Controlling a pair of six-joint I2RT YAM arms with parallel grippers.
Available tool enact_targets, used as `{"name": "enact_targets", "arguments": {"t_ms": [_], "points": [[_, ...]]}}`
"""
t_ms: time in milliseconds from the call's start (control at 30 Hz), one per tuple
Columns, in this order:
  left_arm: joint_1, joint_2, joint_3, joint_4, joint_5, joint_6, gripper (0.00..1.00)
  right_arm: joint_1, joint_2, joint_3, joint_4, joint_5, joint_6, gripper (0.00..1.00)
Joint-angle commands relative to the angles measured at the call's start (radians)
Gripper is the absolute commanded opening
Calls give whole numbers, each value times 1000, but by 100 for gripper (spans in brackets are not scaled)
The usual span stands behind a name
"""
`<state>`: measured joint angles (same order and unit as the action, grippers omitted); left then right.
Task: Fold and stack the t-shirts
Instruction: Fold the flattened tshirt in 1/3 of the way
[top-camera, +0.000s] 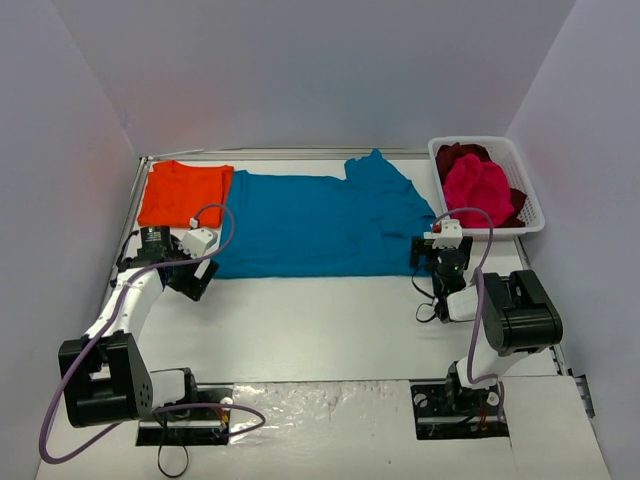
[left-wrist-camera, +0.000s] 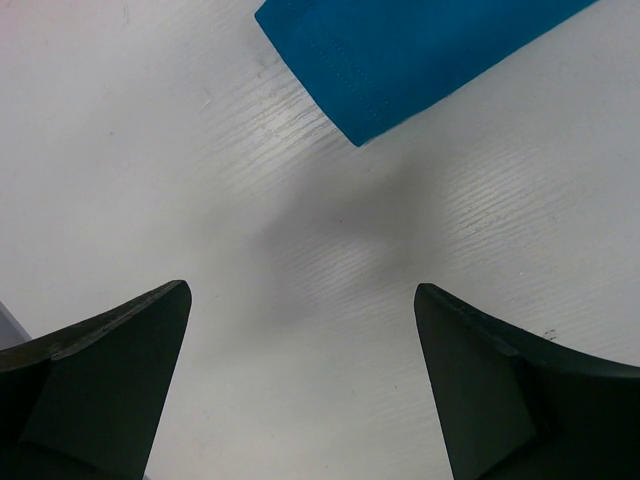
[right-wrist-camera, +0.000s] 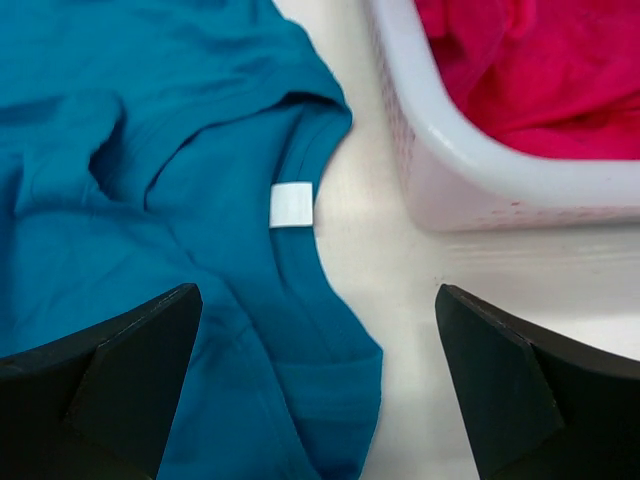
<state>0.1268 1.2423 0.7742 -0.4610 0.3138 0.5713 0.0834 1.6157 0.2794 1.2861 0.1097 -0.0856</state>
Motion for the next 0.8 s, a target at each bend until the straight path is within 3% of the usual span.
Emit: {"name": "enact_targets", "arguments": {"t_ms": [0, 767], "points": [[7, -3, 33, 12, 13, -5, 94, -8, 3, 26, 219, 36, 27, 100], [5, 29, 42, 50, 47, -47, 94, -39, 6, 52, 176, -4, 49, 100]]}}
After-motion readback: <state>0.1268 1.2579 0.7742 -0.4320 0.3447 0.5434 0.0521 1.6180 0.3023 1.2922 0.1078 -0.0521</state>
